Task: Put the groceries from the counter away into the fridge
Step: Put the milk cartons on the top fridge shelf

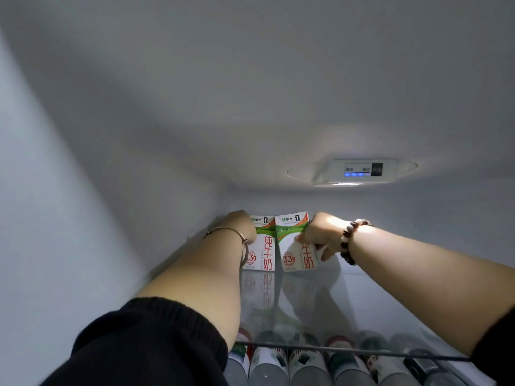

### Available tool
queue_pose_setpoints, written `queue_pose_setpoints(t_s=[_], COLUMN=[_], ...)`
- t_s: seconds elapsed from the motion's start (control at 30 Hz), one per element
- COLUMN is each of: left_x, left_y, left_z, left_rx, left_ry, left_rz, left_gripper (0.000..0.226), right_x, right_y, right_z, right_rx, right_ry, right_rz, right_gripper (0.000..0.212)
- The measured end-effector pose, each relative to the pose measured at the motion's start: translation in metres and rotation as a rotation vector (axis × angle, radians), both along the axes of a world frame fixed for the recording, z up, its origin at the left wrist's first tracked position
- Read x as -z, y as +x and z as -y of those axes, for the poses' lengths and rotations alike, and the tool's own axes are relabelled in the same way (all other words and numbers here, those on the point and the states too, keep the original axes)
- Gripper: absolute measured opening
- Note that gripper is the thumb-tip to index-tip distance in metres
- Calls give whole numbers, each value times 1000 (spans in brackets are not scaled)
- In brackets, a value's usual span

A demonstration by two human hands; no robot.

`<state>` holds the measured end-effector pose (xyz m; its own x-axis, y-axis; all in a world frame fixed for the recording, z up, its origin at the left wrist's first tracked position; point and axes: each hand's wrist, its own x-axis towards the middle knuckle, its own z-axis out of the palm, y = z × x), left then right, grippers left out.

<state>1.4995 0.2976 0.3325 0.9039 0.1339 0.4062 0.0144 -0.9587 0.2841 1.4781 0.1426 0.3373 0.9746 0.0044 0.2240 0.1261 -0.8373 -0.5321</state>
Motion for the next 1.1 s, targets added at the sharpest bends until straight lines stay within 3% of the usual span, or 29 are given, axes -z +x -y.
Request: queue_pose_setpoints(t_s=[0.1,0.27,0.47,0.77,0.9,1.1], left_x=[4,9,10,13,13,12], left_y=[2,4,-3,-10,-10,-12], left_z=[1,-1,-1,-1,-4,-3], left_rx=[70,158,148,182,152,159], left_ry=[41,3,-24,-137,-43,-61], left_rz=[59,107,101,18,44,55], left_gripper=[41,32,17,60,58,47], right_x=[6,17,18,23,25,27], right_y=[16,25,29,39,34,30], right_z=[8,17,13,12,9,9], right_rx=[2,-36,28,-11,-86,-135], right_ry=[74,249,72,95,231,310], right_rz=[-7,-3,27,57,-23,-51], right_gripper=[31,16,30,17,16,20])
